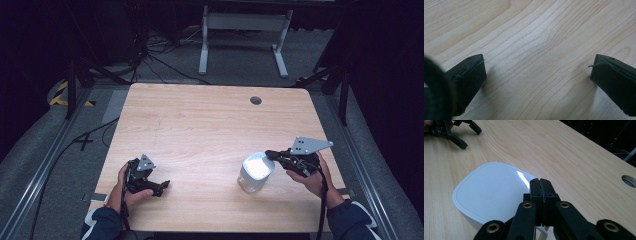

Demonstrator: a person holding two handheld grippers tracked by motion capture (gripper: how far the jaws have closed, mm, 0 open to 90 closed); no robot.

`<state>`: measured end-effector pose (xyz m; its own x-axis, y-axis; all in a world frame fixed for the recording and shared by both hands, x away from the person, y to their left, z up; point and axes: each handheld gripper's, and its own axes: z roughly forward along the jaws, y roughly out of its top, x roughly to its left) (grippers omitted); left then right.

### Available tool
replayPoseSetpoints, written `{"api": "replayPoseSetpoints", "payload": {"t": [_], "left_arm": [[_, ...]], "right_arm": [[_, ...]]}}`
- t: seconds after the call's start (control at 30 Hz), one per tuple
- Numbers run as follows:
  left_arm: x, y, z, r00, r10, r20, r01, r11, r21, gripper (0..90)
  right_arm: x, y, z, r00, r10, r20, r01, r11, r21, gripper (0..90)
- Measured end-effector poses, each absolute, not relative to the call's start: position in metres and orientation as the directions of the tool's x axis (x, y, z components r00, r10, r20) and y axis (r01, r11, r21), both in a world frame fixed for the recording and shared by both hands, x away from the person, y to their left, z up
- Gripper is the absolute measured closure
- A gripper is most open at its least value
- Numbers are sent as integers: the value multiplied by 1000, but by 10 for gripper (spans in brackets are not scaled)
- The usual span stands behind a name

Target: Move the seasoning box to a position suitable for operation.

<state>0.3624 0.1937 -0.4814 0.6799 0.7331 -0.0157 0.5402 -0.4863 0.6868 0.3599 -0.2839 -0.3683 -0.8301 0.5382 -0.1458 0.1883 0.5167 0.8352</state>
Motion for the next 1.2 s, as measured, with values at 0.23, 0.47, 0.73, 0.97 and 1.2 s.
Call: {"api": "replayPoseSetpoints", "payload": {"t": [0.23,0.47,0.73,0.97,1.2], "left_arm": [[362,194,-481,682,731,-18,543,-490,682,5],[361,192,-480,686,727,-20,532,-483,696,76],[361,181,-474,715,699,-12,503,-503,703,275],[366,134,-436,801,599,-17,378,-483,790,387],[363,71,-415,892,451,-9,274,-527,804,584]], "right_arm": [[360,-287,-369,-831,542,-126,200,503,841,900],[360,-289,-370,-817,558,-144,198,506,840,900],[360,-288,-374,-812,562,-157,204,527,825,900],[360,-289,-374,-811,566,-151,203,513,834,900],[360,-287,-376,-816,554,-166,193,532,825,900]]}}
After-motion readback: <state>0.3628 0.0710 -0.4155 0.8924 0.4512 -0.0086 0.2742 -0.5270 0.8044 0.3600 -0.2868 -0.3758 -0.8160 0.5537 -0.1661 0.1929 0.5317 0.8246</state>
